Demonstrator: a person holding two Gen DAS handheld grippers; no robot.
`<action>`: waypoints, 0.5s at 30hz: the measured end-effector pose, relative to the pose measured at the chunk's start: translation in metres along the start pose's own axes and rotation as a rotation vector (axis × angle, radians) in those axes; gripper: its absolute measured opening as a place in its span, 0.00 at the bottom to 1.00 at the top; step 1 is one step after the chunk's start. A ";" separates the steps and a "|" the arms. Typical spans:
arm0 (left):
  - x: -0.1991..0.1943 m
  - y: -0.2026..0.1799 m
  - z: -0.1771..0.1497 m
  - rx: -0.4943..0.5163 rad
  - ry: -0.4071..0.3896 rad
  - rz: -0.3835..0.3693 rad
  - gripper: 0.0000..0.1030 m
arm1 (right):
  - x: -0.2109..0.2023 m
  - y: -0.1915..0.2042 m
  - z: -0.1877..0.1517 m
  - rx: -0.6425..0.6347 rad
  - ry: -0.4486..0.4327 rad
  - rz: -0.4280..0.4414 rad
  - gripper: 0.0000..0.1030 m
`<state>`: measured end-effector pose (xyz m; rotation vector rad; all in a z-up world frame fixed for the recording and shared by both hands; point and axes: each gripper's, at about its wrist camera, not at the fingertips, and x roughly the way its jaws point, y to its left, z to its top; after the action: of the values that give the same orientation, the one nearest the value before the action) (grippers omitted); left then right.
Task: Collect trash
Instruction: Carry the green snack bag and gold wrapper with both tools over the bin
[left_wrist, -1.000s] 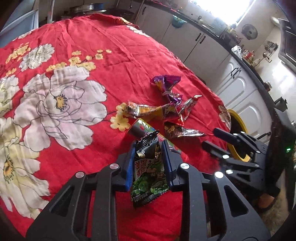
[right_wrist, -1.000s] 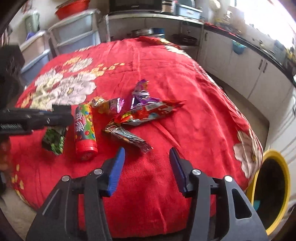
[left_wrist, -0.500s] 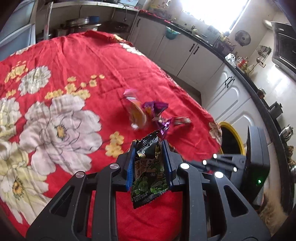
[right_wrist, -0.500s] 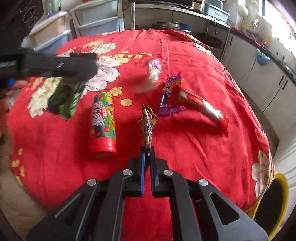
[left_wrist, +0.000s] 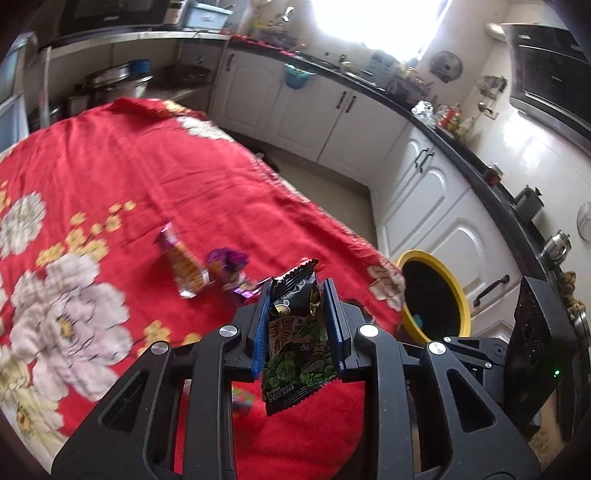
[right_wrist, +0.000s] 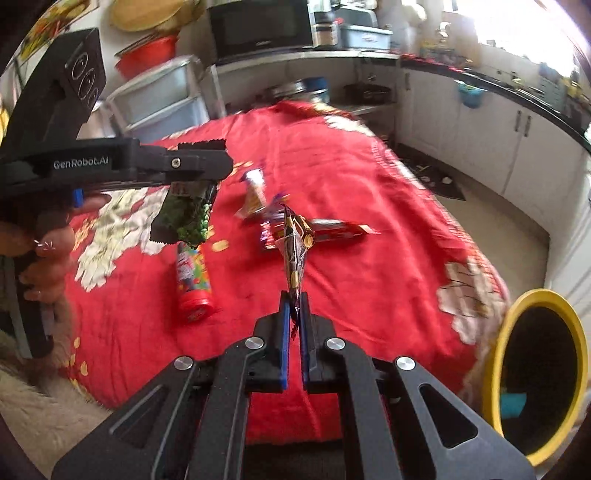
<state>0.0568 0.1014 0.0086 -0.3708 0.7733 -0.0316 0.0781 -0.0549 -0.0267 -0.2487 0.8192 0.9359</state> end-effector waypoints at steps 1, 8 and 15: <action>0.001 -0.003 0.002 0.005 -0.002 -0.004 0.20 | -0.004 -0.005 -0.002 0.012 -0.006 -0.010 0.05; 0.016 -0.033 0.015 0.054 -0.007 -0.044 0.20 | -0.032 -0.042 -0.010 0.116 -0.054 -0.083 0.05; 0.032 -0.067 0.022 0.106 -0.002 -0.090 0.20 | -0.056 -0.077 -0.021 0.208 -0.097 -0.154 0.05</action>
<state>0.1022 0.0401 0.0242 -0.3046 0.7496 -0.1561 0.1104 -0.1459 -0.0117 -0.0833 0.7898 0.7073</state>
